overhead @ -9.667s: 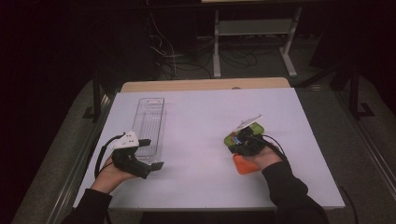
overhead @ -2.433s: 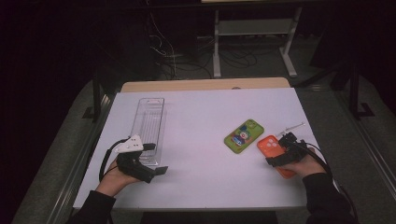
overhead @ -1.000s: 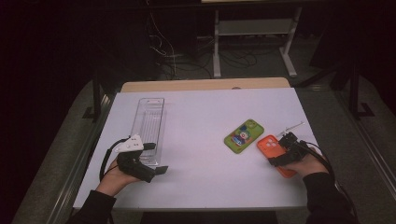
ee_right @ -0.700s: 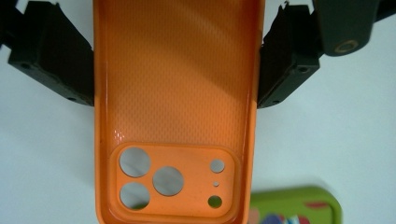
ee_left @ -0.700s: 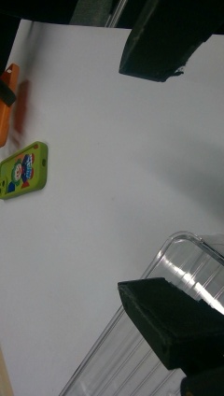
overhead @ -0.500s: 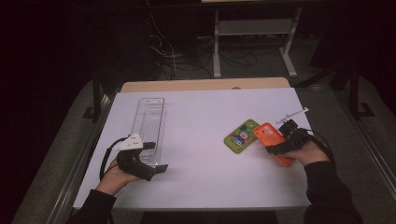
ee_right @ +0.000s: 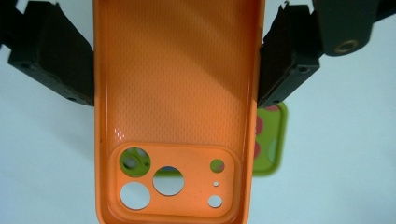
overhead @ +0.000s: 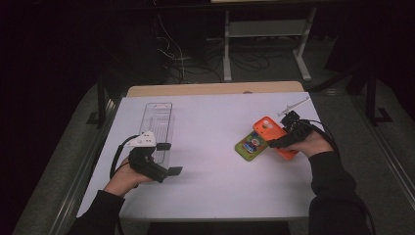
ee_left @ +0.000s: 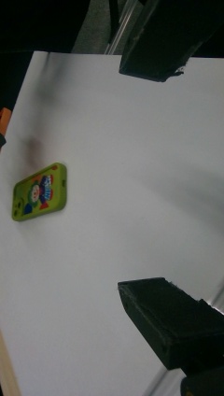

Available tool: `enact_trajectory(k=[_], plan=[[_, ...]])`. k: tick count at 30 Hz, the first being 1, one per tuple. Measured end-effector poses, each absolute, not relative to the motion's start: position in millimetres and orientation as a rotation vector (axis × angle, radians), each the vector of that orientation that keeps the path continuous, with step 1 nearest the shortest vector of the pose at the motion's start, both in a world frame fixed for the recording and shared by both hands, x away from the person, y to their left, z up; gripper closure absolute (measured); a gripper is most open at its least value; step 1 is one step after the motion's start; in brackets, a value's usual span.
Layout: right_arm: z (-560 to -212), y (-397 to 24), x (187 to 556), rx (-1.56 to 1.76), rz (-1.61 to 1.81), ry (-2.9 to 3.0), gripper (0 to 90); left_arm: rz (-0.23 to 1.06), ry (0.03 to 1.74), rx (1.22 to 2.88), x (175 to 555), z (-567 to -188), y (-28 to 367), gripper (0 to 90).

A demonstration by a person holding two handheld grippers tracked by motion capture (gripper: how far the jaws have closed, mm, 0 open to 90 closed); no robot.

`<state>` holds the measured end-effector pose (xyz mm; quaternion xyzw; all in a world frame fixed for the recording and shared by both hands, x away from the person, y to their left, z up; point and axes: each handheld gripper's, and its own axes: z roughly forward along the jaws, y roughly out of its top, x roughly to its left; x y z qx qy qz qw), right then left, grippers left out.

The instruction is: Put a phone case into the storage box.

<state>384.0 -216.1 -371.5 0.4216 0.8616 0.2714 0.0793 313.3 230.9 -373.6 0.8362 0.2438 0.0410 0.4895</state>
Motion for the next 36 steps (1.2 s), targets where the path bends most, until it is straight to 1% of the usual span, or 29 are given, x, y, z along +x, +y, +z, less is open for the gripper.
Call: enact_trajectory(k=[4, 9, 17, 26, 30, 36], plan=[[-368, -212, 387, 1.238, 0.819, 2.585, 14.7, 0.099, 0.577, 2.034, 321, -367, 223, 0.0], [-367, -204, 391, 1.202, 0.831, 2.607, 14.7, 0.103, 0.523, 2.044, 339, -361, 198, 0.0], [-369, -195, 386, 1.121, 0.825, 2.658, 14.7, 0.076, 0.473, 2.06, 354, -359, 169, 0.0], [-374, -176, 378, 0.987, 0.802, 2.753, 14.7, 0.057, 0.397, 2.1, 353, -362, 154, 0.0], [-377, -165, 373, 0.841, 0.792, 2.803, 14.7, 0.057, 0.352, 2.131, 350, -365, 149, 0.0], [-378, -153, 365, 0.72, 0.809, 2.853, 14.7, 0.049, 0.313, 2.162, 346, -365, 146, 0.0]])
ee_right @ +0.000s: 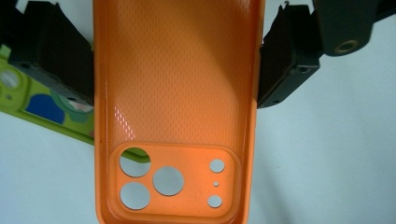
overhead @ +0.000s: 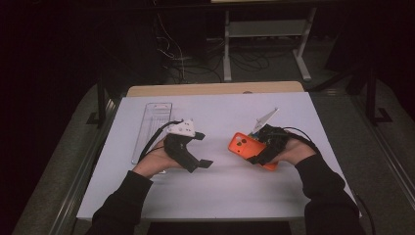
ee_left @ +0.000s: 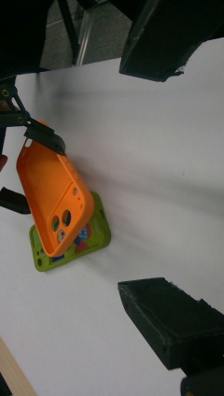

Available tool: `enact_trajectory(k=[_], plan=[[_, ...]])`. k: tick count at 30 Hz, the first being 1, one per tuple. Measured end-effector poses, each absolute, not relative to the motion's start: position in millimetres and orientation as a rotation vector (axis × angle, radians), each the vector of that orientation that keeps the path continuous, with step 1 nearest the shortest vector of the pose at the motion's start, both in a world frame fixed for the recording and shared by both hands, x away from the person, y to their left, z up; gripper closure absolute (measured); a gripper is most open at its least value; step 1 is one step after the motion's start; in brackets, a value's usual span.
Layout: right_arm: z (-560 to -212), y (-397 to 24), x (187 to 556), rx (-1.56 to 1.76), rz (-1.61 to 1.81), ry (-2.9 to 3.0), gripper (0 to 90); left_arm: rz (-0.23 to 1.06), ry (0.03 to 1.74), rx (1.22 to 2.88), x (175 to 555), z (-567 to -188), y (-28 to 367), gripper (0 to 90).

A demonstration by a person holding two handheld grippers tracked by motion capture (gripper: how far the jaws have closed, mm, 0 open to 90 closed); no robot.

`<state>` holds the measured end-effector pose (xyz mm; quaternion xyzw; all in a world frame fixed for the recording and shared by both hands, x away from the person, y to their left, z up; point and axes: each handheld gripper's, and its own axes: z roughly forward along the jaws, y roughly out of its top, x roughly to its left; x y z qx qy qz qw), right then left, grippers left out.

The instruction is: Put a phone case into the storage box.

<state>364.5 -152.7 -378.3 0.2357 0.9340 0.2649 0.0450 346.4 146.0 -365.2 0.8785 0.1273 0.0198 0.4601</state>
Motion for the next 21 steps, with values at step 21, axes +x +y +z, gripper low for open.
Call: enact_trajectory(k=[21], plan=[[-384, -106, 335, 0.308, 0.786, 3.006, 14.7, 0.004, 0.159, 2.251, 334, -369, 130, 0.0]])
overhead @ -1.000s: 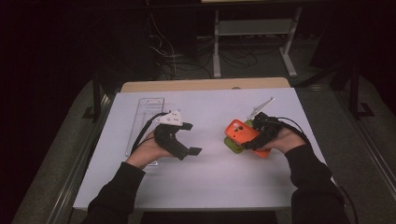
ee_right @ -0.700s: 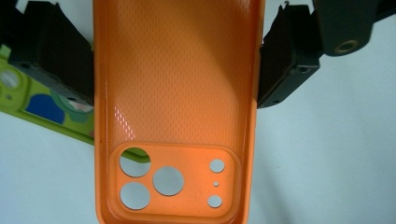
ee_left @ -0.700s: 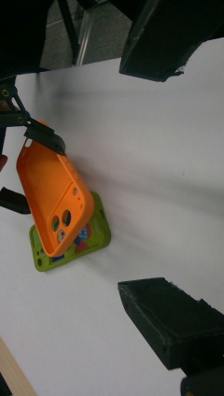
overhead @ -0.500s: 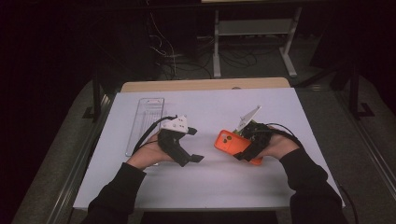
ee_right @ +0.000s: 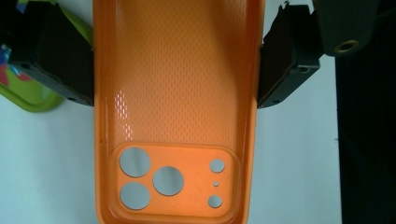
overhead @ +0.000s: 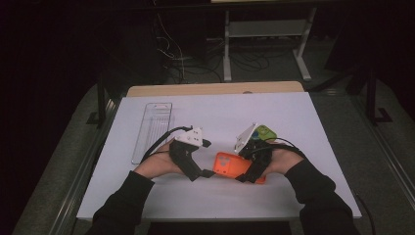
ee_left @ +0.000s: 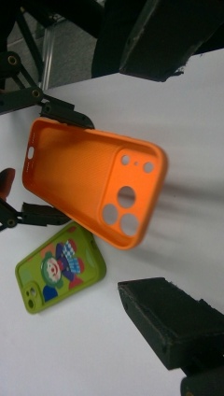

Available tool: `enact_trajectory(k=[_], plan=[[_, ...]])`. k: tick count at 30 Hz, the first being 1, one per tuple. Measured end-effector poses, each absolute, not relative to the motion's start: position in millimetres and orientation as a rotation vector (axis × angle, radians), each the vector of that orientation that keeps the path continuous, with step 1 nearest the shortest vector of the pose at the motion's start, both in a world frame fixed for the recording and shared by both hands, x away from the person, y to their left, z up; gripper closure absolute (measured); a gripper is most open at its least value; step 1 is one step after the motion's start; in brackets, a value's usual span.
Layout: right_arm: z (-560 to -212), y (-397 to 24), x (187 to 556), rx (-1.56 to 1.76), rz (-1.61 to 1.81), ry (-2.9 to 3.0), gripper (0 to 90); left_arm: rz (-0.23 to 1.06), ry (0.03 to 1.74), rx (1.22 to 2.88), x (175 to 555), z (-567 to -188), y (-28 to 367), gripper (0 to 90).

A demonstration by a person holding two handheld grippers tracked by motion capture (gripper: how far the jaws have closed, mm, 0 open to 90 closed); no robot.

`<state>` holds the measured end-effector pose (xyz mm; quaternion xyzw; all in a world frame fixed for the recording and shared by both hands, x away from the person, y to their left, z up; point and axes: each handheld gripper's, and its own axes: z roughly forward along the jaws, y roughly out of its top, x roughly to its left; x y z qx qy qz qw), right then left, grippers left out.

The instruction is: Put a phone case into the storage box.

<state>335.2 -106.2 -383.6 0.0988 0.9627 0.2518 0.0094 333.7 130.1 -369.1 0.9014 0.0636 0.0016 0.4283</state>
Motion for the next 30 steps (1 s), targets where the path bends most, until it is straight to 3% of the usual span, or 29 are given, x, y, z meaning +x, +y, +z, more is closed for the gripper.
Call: enact_trajectory(k=[25, 30], plan=[[-377, -76, 316, 0.087, 0.822, 3.034, 14.6, -0.084, 0.008, 2.394, 322, -390, 107, 0.0], [-376, -75, 315, 0.067, 0.833, 3.029, 14.6, -0.085, -0.015, 2.416, 320, -393, 105, 4.3]])
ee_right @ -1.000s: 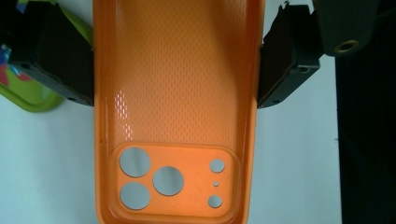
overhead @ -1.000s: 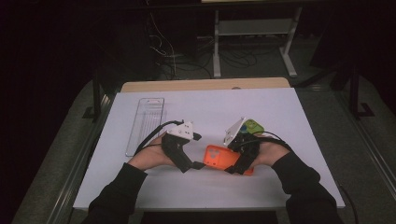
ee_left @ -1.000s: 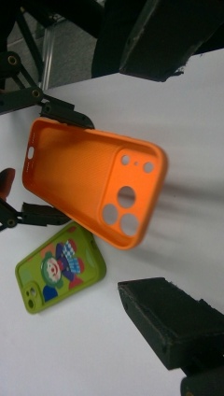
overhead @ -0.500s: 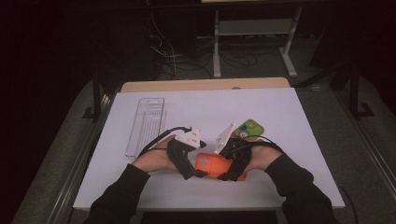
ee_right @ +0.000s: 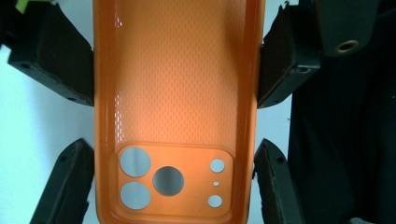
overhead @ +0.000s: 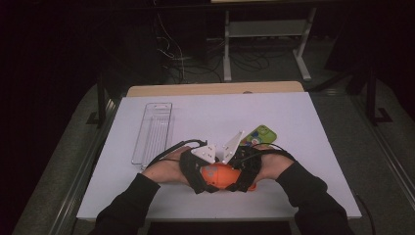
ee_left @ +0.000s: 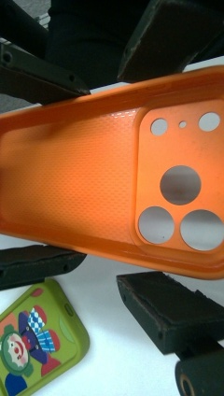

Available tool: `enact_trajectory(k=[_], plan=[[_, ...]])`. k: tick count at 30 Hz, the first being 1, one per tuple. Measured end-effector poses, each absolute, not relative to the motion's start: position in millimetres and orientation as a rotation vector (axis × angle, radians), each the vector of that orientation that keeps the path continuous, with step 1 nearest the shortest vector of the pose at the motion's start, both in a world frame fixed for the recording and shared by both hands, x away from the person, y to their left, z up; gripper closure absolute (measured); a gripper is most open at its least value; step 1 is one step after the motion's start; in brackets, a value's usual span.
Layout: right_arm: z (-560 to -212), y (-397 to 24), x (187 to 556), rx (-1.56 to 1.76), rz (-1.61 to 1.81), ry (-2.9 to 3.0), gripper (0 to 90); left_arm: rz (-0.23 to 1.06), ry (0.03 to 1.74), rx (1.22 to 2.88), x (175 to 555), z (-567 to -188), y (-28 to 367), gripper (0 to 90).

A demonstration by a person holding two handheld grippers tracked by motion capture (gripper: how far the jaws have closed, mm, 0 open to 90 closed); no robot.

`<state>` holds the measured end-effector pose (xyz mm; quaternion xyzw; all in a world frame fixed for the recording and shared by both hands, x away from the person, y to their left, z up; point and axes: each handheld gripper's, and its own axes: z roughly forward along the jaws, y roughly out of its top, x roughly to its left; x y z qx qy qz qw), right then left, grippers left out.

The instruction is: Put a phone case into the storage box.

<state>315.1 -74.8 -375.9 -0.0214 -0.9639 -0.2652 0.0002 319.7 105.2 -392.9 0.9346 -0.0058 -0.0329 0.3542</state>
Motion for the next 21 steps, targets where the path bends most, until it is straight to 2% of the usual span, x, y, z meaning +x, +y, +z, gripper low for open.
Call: enact_trajectory(k=[10, 12, 21], plan=[[-374.9, -74.4, 314.7, -0.044, -0.842, -3.023, 14.7, -0.091, -0.005, 2.436, 318.0, -397.0, 102.6, 6.9], [-374.8, -74.2, 314.7, -0.044, -0.842, -3.024, 14.7, -0.084, -0.024, 2.446, 318.6, -396.5, 102.9, 10.8], [-375.2, -73.8, 314.5, -0.046, -0.833, -3.025, 14.6, -0.113, -0.018, 2.44, 318.5, -398.6, 102.7, 14.3]])
